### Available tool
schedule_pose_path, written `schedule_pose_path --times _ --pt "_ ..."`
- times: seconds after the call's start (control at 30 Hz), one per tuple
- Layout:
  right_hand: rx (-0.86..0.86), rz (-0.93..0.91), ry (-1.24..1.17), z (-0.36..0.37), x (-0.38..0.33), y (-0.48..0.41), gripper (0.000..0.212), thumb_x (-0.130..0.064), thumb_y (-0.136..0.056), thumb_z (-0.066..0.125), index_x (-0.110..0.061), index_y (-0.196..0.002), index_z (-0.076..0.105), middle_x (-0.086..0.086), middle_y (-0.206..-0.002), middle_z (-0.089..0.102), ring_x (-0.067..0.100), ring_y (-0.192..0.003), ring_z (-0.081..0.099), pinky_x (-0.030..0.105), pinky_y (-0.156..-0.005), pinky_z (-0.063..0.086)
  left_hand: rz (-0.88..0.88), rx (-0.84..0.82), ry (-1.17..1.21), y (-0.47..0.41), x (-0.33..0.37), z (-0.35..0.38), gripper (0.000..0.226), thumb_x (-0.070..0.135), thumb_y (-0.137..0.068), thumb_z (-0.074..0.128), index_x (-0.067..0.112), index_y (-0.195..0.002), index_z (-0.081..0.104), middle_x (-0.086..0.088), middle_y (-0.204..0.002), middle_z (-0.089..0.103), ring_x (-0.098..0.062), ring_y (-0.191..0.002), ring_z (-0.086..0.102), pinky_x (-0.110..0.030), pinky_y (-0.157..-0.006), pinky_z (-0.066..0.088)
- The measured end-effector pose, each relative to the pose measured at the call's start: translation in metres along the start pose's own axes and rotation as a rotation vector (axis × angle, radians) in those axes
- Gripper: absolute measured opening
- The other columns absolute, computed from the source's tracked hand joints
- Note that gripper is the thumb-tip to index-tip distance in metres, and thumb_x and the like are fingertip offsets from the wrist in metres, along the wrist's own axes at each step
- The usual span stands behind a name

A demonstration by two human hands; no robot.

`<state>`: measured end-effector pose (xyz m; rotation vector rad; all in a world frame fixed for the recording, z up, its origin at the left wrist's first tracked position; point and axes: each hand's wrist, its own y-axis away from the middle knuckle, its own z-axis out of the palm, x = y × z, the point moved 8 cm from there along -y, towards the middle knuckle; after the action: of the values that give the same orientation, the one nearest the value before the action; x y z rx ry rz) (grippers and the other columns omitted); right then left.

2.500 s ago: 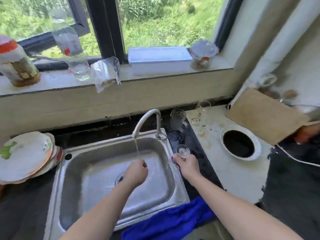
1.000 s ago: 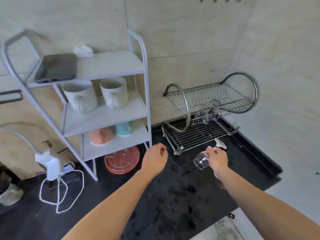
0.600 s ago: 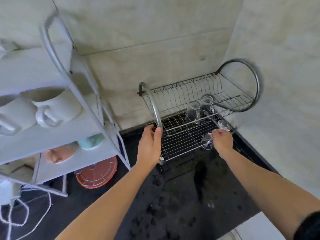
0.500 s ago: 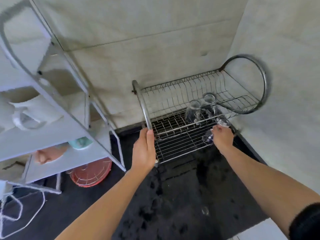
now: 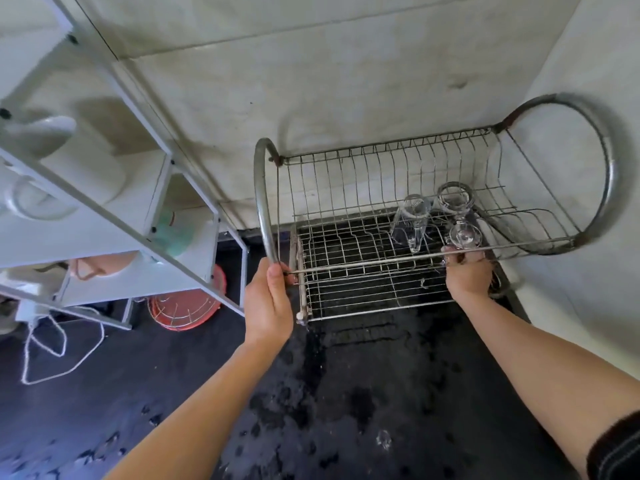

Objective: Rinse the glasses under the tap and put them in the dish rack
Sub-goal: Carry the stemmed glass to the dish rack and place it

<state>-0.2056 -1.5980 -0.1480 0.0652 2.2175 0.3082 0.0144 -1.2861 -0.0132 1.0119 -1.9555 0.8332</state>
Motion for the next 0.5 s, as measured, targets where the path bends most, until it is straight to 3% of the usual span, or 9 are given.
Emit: schedule_pose_path --times 0.1,0.23,0.33,0.5 --pt "-0.067 -0.15 0.127 -0.005 -0.011 0.008 0.045 -0.029 -0.091 0.066 0.001 -0.124 0.057 0.022 -0.112 0.062 0.039 -0.104 0.058 0.037 -0.076 0.04 -0.008 -0.021 -0.019 0.002 0.002 -0.001 0.046 0.055 -0.094 0.015 0.028 -0.078 0.048 -0.004 -0.073 0.063 -0.018 -0.064 0.057 -0.039 -0.059 0.048" --pt "-0.009 -0.198 0.159 -0.022 -0.014 0.03 0.055 -0.031 -0.089 0.068 -0.005 -0.133 0.049 0.019 -0.128 0.055 0.039 -0.12 0.052 0.048 -0.097 0.044 -0.003 -0.084 -0.074 0.007 0.011 -0.015 0.039 0.049 -0.1 0.023 0.028 -0.076 0.046 0.005 -0.064 0.055 -0.011 -0.057 0.05 -0.032 -0.055 0.043" --pt "-0.025 -0.21 0.239 -0.021 -0.012 0.061 0.042 -0.029 -0.092 0.063 -0.009 -0.128 0.055 0.016 -0.127 0.058 0.036 -0.114 0.056 0.044 -0.092 0.047 -0.015 -0.118 -0.143 0.013 0.006 -0.031 0.03 0.041 -0.1 0.037 0.019 -0.086 0.053 0.002 -0.063 0.054 -0.014 -0.058 0.05 -0.031 -0.055 0.038" --pt "-0.206 -0.31 0.348 0.021 -0.019 0.169 0.026 -0.028 -0.094 0.057 -0.016 -0.116 0.065 0.003 -0.112 0.07 0.029 -0.102 0.063 0.036 -0.082 0.05 -0.09 -0.192 -0.254 0.057 -0.043 -0.099 0.009 0.024 -0.095 0.05 0.02 -0.09 0.057 0.007 -0.066 0.055 -0.014 -0.061 0.052 -0.028 -0.055 0.037"
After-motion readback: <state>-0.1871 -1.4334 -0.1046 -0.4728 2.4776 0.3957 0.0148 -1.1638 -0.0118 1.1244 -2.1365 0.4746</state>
